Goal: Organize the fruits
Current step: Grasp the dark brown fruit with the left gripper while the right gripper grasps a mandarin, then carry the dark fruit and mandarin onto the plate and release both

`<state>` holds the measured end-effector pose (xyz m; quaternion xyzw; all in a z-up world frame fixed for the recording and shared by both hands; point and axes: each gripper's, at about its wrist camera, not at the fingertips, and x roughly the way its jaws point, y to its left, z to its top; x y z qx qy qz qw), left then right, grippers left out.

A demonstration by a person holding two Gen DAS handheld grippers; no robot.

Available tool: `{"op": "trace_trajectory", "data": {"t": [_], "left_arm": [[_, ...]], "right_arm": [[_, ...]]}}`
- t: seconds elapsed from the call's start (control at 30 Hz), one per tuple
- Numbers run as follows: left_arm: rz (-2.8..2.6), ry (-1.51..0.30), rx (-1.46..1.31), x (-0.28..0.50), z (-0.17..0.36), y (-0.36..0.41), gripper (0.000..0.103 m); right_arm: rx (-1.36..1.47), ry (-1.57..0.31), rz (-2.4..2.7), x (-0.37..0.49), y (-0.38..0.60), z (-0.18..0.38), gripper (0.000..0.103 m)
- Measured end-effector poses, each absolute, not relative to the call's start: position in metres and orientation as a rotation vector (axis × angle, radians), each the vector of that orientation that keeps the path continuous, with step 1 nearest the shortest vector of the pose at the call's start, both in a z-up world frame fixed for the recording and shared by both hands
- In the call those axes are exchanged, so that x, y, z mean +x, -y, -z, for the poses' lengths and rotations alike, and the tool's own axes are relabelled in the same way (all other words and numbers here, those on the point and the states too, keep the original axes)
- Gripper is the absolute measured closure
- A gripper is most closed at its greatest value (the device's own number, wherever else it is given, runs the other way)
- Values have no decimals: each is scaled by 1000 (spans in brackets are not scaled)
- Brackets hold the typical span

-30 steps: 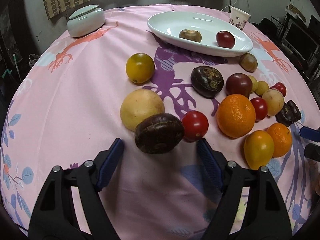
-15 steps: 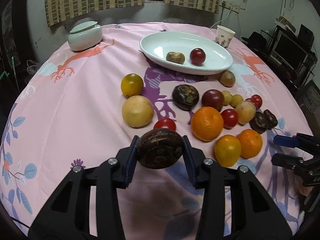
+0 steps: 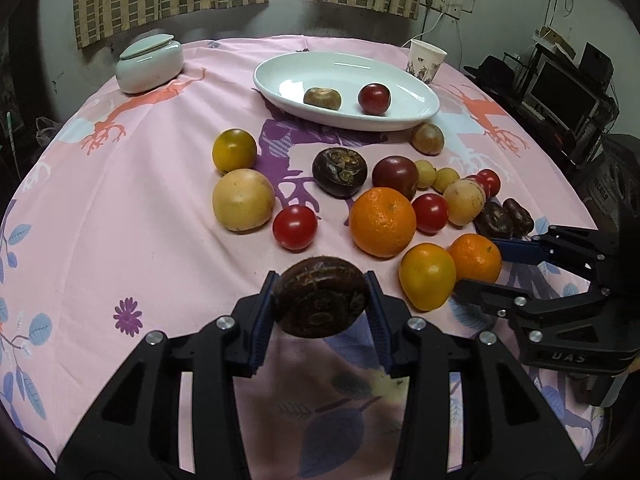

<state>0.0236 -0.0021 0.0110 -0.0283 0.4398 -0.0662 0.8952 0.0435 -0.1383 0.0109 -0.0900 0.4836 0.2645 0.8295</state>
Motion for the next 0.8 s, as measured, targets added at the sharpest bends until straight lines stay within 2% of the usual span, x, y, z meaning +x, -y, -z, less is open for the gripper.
{"op": "trace_trajectory", "data": {"t": [0.1,0.2,0.47,0.6,0.8], "left_arm": [[131,-904,-65,23,-15,1,60],[126,-899,-48,22,-21,1,60],[132,-839,-23,37,-72,-2,60],[115,-818,11,74,-92,10,60],[32,-819,35,160,-89,26,60]], "right_arm": [[-221,-1009,-544,44,134,-9,59],[-195,-983,-544,37,143,-17,59],[-140,-747,-464,27,186,-80,59],[-203,-632,-373,53,184,-105,59],[-237,-702,-338,129,167,-91,59]]}}
